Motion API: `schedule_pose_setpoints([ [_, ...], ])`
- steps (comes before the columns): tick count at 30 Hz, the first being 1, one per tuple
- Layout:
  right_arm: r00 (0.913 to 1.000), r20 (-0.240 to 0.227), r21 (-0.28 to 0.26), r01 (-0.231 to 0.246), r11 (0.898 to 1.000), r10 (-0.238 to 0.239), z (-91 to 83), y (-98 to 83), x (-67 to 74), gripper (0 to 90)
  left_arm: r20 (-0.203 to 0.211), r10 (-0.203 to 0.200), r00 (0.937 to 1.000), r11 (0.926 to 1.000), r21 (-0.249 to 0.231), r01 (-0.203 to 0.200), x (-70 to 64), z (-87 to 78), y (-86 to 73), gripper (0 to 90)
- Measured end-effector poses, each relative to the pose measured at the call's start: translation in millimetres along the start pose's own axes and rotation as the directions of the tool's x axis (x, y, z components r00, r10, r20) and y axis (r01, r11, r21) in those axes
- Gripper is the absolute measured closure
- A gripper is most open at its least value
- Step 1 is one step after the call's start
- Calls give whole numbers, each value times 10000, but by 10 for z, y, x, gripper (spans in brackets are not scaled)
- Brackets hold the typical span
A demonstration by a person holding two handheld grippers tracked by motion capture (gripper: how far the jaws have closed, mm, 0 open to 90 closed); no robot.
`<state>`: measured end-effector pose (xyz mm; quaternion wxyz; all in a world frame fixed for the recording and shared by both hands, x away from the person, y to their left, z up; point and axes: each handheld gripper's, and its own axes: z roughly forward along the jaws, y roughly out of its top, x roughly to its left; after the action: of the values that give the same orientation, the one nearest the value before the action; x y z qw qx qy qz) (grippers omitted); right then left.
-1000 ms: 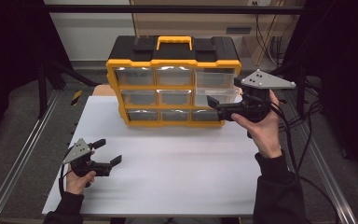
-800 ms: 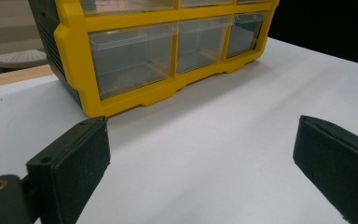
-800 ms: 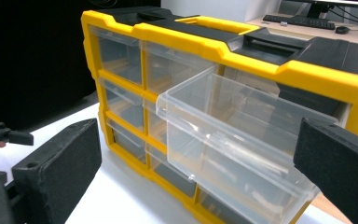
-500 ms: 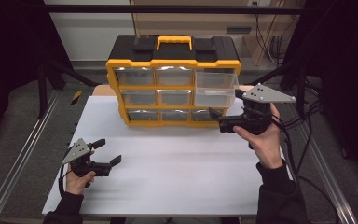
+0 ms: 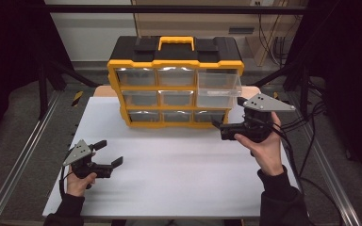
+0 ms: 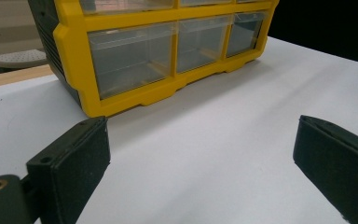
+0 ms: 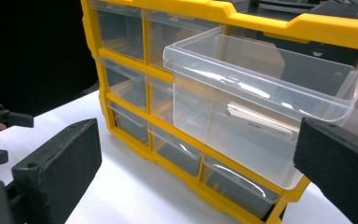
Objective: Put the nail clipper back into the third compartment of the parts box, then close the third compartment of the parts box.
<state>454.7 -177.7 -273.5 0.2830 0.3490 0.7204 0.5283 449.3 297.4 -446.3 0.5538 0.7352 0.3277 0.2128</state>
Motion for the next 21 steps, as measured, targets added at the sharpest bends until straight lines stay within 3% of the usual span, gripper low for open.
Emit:
schedule_pose_setpoints([
  [21,9999,-138,233,-28,9997,31,83,-108,100,53,-3,20,10000,10000,33,-20,0,8,2,34],
])
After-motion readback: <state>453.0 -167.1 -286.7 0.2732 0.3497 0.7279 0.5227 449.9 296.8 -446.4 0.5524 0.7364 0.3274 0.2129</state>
